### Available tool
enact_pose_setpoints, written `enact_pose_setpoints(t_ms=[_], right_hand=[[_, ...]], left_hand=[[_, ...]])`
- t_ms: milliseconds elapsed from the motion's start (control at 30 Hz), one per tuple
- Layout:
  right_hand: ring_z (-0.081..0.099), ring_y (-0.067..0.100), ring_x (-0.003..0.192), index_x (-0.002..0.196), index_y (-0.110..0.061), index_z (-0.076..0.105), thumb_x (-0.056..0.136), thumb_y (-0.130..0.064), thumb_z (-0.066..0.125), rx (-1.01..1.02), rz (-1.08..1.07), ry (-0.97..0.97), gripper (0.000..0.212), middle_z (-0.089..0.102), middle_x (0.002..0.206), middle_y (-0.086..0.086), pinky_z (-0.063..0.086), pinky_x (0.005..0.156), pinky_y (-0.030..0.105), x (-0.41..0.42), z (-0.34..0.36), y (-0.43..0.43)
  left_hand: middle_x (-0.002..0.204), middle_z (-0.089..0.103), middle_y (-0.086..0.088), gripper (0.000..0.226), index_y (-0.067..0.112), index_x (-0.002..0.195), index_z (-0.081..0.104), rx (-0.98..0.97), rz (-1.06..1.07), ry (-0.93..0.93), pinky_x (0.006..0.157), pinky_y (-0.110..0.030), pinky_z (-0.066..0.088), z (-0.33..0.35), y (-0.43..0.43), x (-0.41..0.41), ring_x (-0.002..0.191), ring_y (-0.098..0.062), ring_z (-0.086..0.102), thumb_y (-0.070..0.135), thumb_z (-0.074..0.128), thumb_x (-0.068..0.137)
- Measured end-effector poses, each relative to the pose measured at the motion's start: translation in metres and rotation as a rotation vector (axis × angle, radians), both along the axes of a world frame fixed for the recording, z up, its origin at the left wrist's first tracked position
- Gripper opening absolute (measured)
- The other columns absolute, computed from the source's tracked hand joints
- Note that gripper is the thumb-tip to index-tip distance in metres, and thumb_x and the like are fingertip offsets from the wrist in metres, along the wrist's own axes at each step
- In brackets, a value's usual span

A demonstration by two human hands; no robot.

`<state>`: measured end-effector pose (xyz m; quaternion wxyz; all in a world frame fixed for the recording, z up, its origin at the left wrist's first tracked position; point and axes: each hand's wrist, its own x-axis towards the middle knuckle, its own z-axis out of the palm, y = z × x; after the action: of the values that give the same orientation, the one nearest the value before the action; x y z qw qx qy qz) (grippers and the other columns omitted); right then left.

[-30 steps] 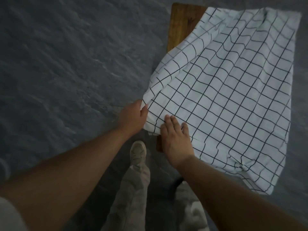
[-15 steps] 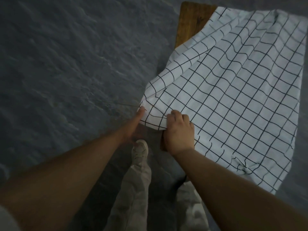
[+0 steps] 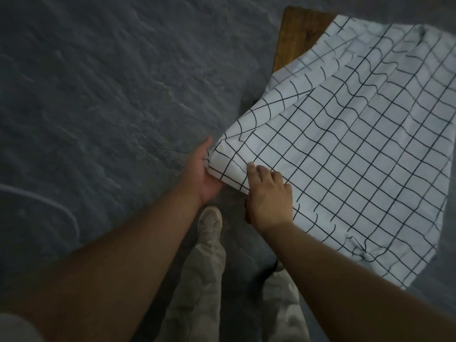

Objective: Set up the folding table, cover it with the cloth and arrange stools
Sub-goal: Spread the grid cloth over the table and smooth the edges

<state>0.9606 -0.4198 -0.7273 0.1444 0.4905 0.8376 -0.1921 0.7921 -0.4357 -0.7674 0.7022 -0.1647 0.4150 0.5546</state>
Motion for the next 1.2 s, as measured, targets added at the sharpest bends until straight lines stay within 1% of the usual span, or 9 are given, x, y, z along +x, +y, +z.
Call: enact_pose_setpoints(t_ms=[133, 267, 400, 600, 733, 933, 1067, 1133, 1200], right_hand=[[0.044, 0.033, 0.124, 0.151, -0.014, 0.027, 0.09, -0.019, 0.057, 0.017, 0.058, -0.017, 0.068, 0.038, 0.149, 0.009, 0.044, 0.092, 0.049, -0.004, 0.003, 0.0], [0.034, 0.034, 0.133, 0.15, -0.009, 0.028, 0.094, -0.021, 0.05, 0.012, 0.113, -0.052, 0.061, 0.027, 0.156, 0.013, 0.038, 0.1, 0.052, 0.0, 0.002, -0.005], [0.011, 0.039, 0.149, 0.156, -0.006, 0.014, 0.096, -0.023, 0.048, -0.009, 0.165, -0.104, 0.071, 0.004, 0.164, 0.017, 0.024, 0.113, 0.061, 0.008, -0.001, -0.013], [-0.011, 0.04, 0.15, 0.155, -0.005, -0.003, 0.098, -0.022, 0.049, -0.042, 0.182, -0.126, 0.08, -0.017, 0.163, 0.018, 0.011, 0.116, 0.067, 0.014, -0.009, -0.032], [-0.017, 0.04, 0.149, 0.155, -0.006, -0.004, 0.095, -0.022, 0.051, -0.082, 0.171, -0.105, 0.083, -0.021, 0.162, 0.018, 0.006, 0.116, 0.069, 0.017, -0.009, -0.056], [-0.02, 0.041, 0.148, 0.156, -0.007, 0.0, 0.096, -0.025, 0.049, -0.17, 0.225, -0.149, 0.079, -0.024, 0.161, 0.017, -0.001, 0.114, 0.072, 0.034, -0.013, -0.088], [-0.026, 0.041, 0.146, 0.154, -0.007, -0.007, 0.084, -0.039, 0.025, -0.259, 0.254, -0.188, 0.083, -0.034, 0.157, 0.016, -0.008, 0.111, 0.073, 0.041, -0.011, -0.106], [-0.029, 0.04, 0.145, 0.154, -0.009, -0.007, 0.084, -0.038, 0.035, -0.261, 0.259, -0.197, 0.087, -0.038, 0.156, 0.016, -0.008, 0.109, 0.075, 0.046, -0.011, -0.109], [-0.029, 0.039, 0.145, 0.153, -0.01, -0.013, 0.089, -0.041, 0.05, -0.232, 0.255, -0.2, 0.095, -0.04, 0.155, 0.015, -0.007, 0.109, 0.075, 0.05, -0.012, -0.108]], left_hand=[[0.125, 0.069, -0.02, 0.042, 0.005, 0.119, 0.074, -0.055, -0.009, 0.082, 0.085, -0.046, 0.058, 0.0, 0.002, -0.004, 0.114, -0.036, 0.068, 0.035, 0.063, 0.091], [0.115, 0.074, -0.014, 0.031, 0.01, 0.122, 0.069, -0.184, -0.071, 0.378, 0.074, -0.041, 0.061, -0.004, -0.002, -0.01, 0.106, -0.033, 0.071, 0.021, 0.066, 0.093], [0.107, 0.077, -0.007, 0.03, 0.015, 0.119, 0.069, -0.227, -0.066, 0.603, 0.07, -0.036, 0.061, -0.006, -0.011, -0.01, 0.095, -0.021, 0.075, 0.009, 0.073, 0.089], [0.109, 0.077, -0.005, 0.032, 0.016, 0.118, 0.07, -0.245, -0.006, 0.674, 0.081, -0.039, 0.061, -0.011, -0.033, 0.0, 0.099, -0.02, 0.074, 0.006, 0.074, 0.087], [0.101, 0.078, -0.007, 0.03, 0.015, 0.111, 0.072, -0.377, 0.019, 0.673, 0.075, -0.038, 0.061, -0.016, -0.059, 0.003, 0.092, -0.023, 0.076, 0.011, 0.079, 0.082], [0.1, 0.077, -0.008, 0.032, 0.016, 0.106, 0.073, -0.498, -0.012, 0.651, 0.09, -0.055, 0.058, -0.023, -0.101, 0.017, 0.094, -0.028, 0.074, 0.018, 0.083, 0.076], [0.107, 0.075, -0.01, 0.022, 0.023, 0.102, 0.07, -0.564, -0.076, 0.606, 0.095, -0.057, 0.054, -0.029, -0.128, 0.03, 0.102, -0.032, 0.07, 0.023, 0.08, 0.082], [0.112, 0.073, -0.011, 0.024, 0.026, 0.102, 0.069, -0.58, -0.134, 0.583, 0.089, -0.051, 0.057, -0.029, -0.127, 0.033, 0.104, -0.033, 0.069, 0.027, 0.079, 0.081], [0.112, 0.072, -0.013, 0.04, 0.022, 0.108, 0.072, -0.624, -0.213, 0.538, 0.077, -0.043, 0.058, -0.026, -0.114, 0.03, 0.101, -0.034, 0.069, 0.038, 0.079, 0.073]])
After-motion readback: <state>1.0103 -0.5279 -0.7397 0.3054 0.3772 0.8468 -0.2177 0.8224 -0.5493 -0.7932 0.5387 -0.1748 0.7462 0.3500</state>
